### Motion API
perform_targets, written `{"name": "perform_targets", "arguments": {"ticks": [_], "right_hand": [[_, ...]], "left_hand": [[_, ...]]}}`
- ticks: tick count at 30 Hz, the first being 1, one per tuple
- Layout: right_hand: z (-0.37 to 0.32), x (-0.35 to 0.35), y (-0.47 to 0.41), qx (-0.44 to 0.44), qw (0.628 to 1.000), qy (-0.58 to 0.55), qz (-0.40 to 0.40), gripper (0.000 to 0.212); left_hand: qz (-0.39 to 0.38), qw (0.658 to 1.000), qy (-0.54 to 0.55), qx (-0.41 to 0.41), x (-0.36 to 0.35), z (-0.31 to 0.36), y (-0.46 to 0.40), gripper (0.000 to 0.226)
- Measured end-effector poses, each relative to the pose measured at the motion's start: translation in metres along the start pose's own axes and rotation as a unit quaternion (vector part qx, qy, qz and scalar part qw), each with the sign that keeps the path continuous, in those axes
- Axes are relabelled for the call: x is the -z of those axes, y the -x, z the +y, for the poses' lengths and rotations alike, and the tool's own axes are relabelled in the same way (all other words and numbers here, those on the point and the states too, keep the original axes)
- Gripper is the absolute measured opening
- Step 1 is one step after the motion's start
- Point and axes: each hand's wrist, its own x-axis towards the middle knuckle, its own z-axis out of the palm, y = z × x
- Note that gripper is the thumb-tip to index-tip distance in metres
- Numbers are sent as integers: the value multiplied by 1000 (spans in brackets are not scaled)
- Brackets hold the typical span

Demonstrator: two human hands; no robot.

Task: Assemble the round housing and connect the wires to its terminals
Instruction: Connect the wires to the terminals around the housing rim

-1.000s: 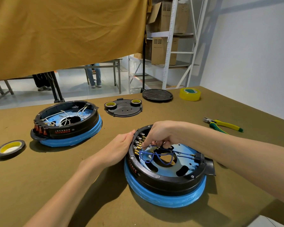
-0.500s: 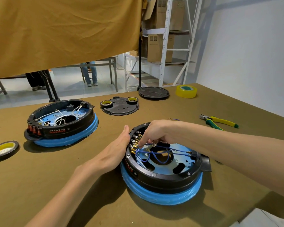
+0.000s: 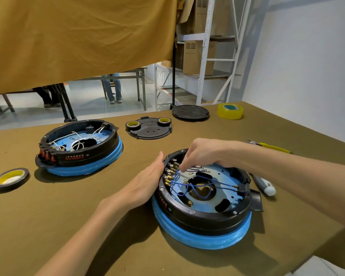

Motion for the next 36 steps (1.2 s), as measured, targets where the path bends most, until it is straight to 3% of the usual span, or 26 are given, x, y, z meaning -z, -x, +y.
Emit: {"name": "perform_targets", "arguments": {"ticks": [2,7,10,16,25,36], "right_hand": [[5,-3,1,34,999,-16,-23,10],[12,-11,-1,142,981,-130,-17,16],[16,-13,-1,196,957,-210,-31,14],[20,-18,3,228,943,-240,-20,15],[31,-20,4,255,935,-242,39,14],[39,-31,7,321,906,-255,108,11]], "left_hand": [[21,1000,-20,-2,2,4,-1,61],[186,978,1,-91,9,21,5,19],[197,972,48,-118,13,29,10,13],[233,959,71,-147,16,39,16,10],[200,969,98,-104,18,47,16,6],[172,967,142,-119,15,42,15,13]]}}
